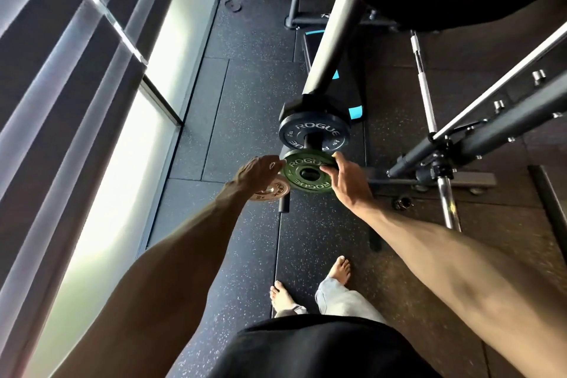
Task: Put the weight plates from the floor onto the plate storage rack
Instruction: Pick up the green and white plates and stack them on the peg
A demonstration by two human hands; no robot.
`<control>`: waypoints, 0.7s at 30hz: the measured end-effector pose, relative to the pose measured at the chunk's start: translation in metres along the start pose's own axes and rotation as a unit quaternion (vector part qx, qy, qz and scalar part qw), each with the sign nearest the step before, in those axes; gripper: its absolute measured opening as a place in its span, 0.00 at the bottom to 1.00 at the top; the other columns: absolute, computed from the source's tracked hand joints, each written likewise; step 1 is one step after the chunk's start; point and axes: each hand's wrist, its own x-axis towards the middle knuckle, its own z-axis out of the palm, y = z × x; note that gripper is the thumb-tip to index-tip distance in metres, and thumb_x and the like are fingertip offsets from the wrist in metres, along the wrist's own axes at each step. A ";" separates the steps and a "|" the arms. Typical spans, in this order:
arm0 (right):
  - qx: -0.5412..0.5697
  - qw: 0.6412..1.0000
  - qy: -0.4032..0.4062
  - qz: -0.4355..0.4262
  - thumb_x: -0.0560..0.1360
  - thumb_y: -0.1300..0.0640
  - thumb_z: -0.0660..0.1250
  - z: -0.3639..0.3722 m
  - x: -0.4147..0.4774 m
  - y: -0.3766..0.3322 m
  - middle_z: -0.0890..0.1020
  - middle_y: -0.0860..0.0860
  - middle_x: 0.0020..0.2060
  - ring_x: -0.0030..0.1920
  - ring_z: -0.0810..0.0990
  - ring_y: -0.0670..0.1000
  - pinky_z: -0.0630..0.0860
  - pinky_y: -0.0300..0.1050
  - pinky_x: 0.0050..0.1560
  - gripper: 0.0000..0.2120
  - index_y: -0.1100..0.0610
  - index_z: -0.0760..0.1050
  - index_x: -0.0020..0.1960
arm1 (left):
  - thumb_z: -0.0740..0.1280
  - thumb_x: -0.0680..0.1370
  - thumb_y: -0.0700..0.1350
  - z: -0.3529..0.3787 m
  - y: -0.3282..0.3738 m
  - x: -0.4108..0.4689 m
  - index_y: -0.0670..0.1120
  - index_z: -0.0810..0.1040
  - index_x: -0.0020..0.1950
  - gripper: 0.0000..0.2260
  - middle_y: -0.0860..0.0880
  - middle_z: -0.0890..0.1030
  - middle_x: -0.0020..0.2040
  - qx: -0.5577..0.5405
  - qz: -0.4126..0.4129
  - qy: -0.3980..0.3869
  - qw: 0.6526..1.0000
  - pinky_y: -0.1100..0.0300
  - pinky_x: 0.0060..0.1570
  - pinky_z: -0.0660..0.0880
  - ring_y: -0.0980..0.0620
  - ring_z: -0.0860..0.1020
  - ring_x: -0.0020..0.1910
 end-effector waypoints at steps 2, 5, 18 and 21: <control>-0.006 1.000 0.009 0.004 0.81 0.59 0.65 0.003 0.003 -0.002 0.83 0.58 0.42 0.36 0.79 0.49 0.78 0.39 0.35 0.09 0.62 0.72 0.58 | 0.57 0.84 0.54 -0.002 0.006 0.004 0.41 0.82 0.49 0.21 0.40 0.85 0.45 0.017 0.011 -0.003 1.000 0.60 0.37 0.68 0.44 0.83 0.40; -0.029 0.999 0.030 0.027 0.81 0.59 0.66 0.003 0.018 -0.008 0.82 0.59 0.43 0.37 0.78 0.48 0.77 0.41 0.34 0.10 0.62 0.72 0.60 | 0.57 0.83 0.57 0.000 0.014 0.010 0.38 0.78 0.38 0.26 0.43 0.81 0.32 0.002 -0.014 -0.010 1.000 0.59 0.32 0.71 0.46 0.80 0.30; 0.017 0.983 0.073 0.168 0.82 0.39 0.50 0.006 -0.028 -0.011 0.81 0.54 0.44 0.37 0.79 0.50 0.71 0.39 0.30 0.21 0.56 0.67 0.57 | 0.55 0.83 0.58 0.033 0.039 0.020 0.49 0.67 0.30 0.24 0.50 0.71 0.26 -0.329 -0.136 0.041 0.934 0.61 0.34 0.71 0.53 0.71 0.24; 0.077 0.983 -0.077 0.151 0.82 0.38 0.50 0.006 -0.049 -0.009 0.82 0.54 0.35 0.31 0.80 0.53 0.74 0.45 0.28 0.19 0.53 0.67 0.55 | 0.55 0.82 0.61 0.041 0.044 0.022 0.45 0.72 0.31 0.27 0.47 0.74 0.28 -0.369 -0.154 0.039 0.916 0.62 0.30 0.72 0.52 0.73 0.23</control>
